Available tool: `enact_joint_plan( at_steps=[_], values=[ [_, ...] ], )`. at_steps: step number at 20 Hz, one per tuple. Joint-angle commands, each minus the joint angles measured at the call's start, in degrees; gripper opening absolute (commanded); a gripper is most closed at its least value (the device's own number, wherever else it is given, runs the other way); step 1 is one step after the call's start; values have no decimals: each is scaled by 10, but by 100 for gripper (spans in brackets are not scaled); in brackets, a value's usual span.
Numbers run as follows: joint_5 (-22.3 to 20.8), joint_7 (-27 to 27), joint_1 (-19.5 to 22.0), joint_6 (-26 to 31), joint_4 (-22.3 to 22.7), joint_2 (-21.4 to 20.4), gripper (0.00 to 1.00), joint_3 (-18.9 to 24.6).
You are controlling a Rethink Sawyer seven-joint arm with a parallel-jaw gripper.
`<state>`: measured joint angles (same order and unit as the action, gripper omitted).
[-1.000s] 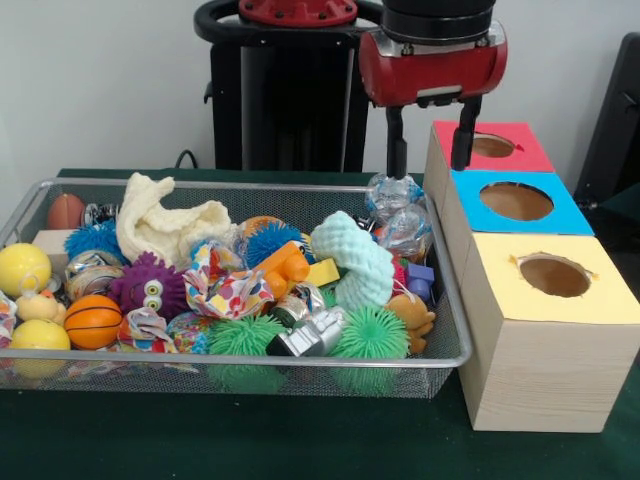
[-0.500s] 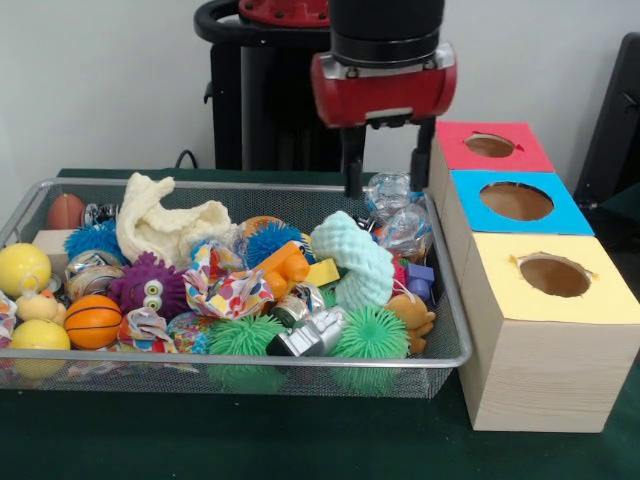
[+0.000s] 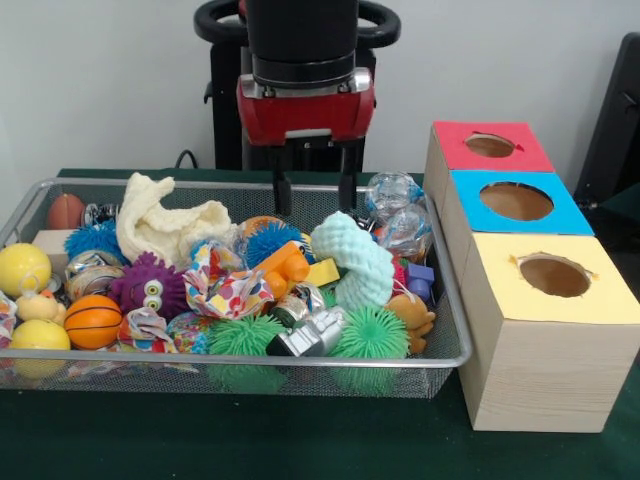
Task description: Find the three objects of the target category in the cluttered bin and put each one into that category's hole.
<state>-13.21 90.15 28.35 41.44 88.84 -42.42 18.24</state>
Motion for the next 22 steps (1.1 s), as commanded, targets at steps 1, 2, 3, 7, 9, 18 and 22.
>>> enact_joint_plan(
  at_steps=[1, 2, 3, 7, 9, 18, 22],
  values=[
    [-47, 79, -20, -81, 136, -18, 100, -39],
    [-47, 83, -22, -95, 150, -19, 100, -40],
    [-47, 85, -25, -108, 162, -20, 100, -41],
    [-49, 91, -35, -155, 206, -22, 100, -45],
    [-48, 101, -39, -183, 228, -20, 100, -50],
    [-21, 64, -4, -202, 270, -3, 100, -19],
    [-21, 33, 29, -192, 267, 6, 100, 0]
  ],
)
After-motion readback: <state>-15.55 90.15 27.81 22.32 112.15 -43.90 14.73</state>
